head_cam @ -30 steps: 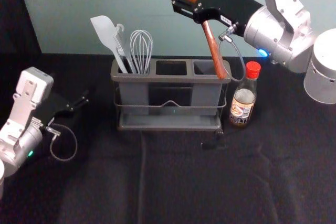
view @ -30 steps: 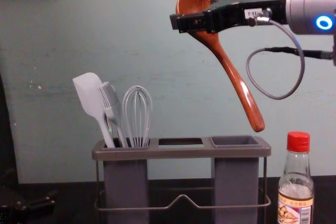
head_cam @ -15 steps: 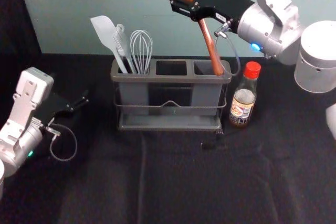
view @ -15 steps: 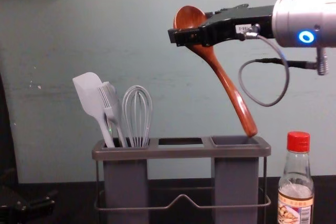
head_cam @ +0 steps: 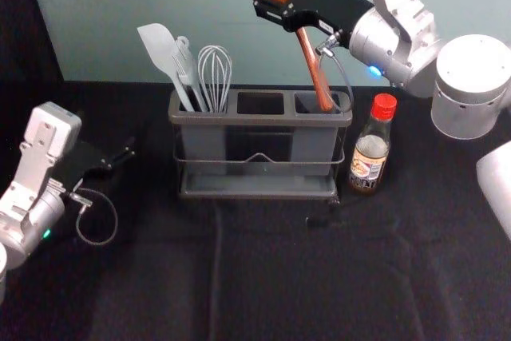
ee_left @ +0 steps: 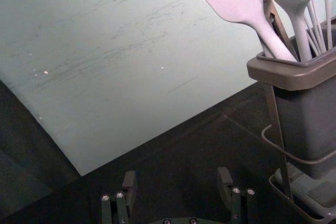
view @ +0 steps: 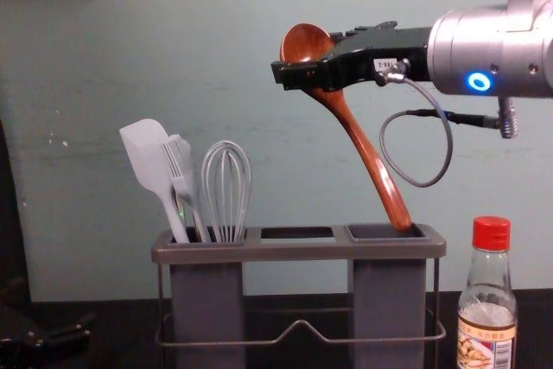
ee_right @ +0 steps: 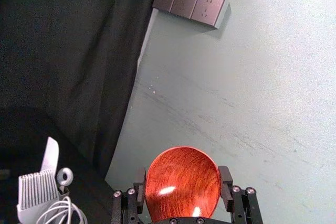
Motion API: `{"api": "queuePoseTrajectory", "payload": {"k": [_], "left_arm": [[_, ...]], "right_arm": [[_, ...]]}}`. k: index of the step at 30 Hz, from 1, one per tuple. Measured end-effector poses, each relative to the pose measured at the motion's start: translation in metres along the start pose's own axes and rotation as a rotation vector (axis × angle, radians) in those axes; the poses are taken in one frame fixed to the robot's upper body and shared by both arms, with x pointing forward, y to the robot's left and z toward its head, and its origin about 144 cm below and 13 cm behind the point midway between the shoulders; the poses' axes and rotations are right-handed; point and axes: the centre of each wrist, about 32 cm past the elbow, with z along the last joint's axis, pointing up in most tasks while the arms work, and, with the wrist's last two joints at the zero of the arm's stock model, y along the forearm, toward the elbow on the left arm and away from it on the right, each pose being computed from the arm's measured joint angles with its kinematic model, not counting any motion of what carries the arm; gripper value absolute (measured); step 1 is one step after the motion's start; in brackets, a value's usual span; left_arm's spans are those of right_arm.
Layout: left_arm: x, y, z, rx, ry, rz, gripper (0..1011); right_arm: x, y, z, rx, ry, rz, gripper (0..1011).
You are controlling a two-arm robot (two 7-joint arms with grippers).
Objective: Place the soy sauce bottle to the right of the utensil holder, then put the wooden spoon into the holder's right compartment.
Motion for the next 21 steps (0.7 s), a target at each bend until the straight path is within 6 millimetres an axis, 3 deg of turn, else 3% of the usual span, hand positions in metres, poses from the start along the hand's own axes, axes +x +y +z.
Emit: {"api": "queuePoseTrajectory", "payload": {"k": [21], "left_arm": [[0.000, 0.000, 0.000, 0.000, 0.000, 0.000, 1005]], "right_arm": [[-0.003, 0.006, -0.014, 0.002, -0.011, -0.021, 842]]}}
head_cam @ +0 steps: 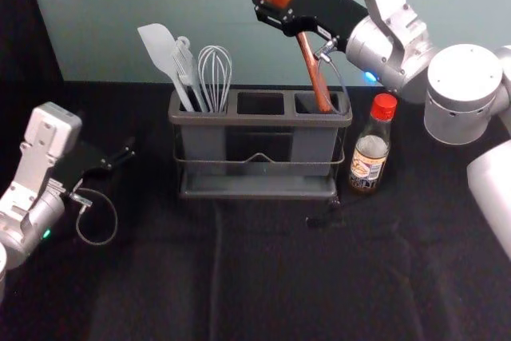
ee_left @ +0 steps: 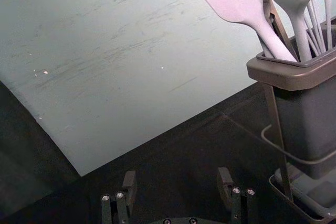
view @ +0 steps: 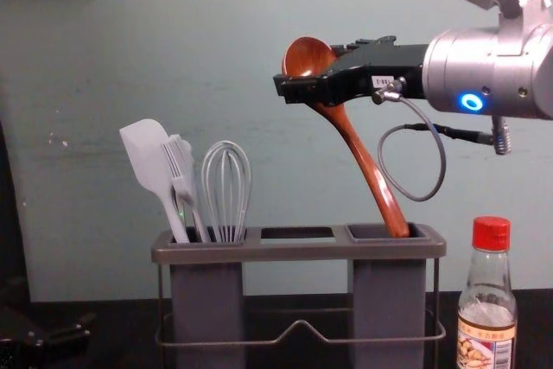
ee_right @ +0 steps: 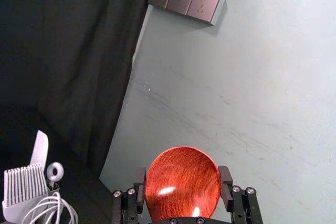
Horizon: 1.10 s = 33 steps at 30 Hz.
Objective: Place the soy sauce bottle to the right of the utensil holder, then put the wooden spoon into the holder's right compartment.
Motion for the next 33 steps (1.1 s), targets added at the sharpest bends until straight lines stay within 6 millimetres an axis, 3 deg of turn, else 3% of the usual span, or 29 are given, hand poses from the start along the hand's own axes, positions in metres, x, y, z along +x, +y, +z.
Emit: {"api": "queuePoseTrajectory", "payload": {"k": [33], "left_arm": [[0.000, 0.000, 0.000, 0.000, 0.000, 0.000, 1005]], "right_arm": [[-0.010, -0.006, -0.031, -0.022, 0.040, -0.001, 842]]}}
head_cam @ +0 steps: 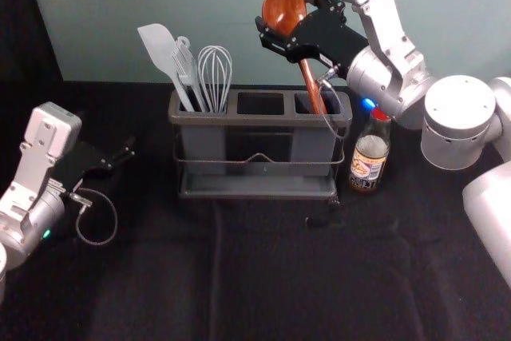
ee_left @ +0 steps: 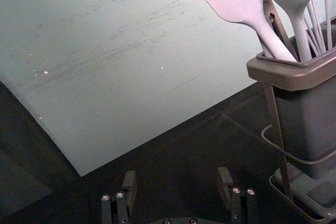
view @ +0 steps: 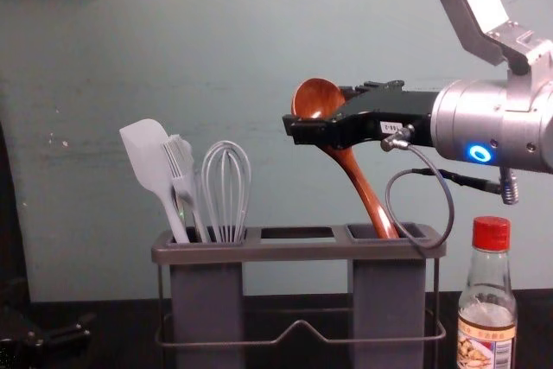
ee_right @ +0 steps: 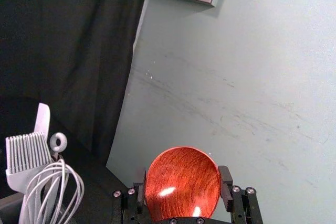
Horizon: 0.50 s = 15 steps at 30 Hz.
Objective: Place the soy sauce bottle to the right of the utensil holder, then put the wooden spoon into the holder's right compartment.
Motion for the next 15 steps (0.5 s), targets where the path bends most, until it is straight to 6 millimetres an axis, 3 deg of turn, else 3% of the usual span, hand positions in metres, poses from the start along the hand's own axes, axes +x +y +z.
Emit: {"api": "queuePoseTrajectory", "payload": {"k": [15], "left_arm": [[0.0000, 0.0000, 0.0000, 0.000, 0.000, 0.000, 1005]], "right_arm": [[-0.0021, -0.0053, -0.0081, -0.010, 0.013, 0.000, 842]]}}
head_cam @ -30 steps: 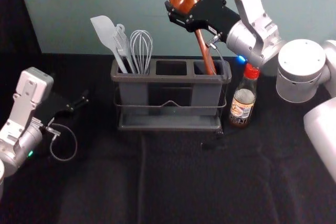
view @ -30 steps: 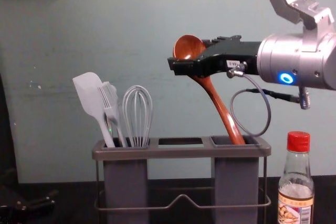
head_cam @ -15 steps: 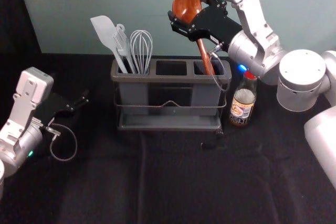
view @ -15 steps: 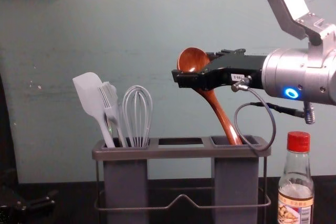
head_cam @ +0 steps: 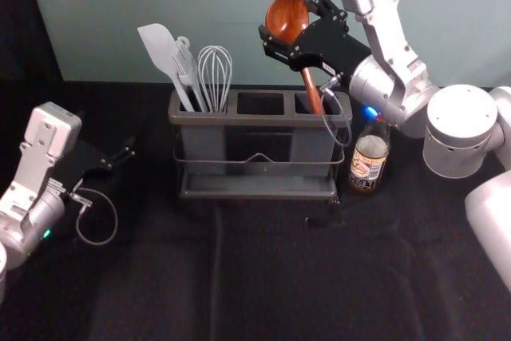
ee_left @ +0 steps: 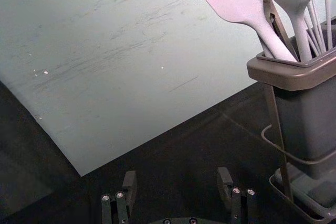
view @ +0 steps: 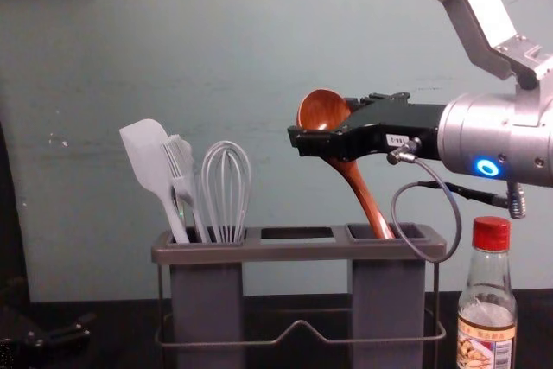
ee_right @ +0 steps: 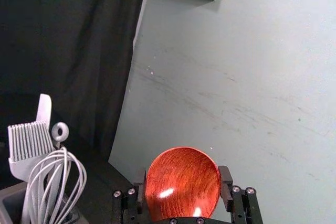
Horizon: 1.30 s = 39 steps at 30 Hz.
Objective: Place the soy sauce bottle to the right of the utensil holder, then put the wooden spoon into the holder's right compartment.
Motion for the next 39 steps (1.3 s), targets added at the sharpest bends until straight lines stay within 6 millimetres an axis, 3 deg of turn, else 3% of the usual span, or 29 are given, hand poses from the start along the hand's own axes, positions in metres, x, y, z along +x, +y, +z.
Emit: {"api": "queuePoseTrajectory", "payload": {"k": [39], "left_arm": [[0.000, 0.000, 0.000, 0.000, 0.000, 0.000, 1005]], "right_arm": [[-0.012, -0.014, -0.020, -0.034, 0.034, 0.000, 842]]}}
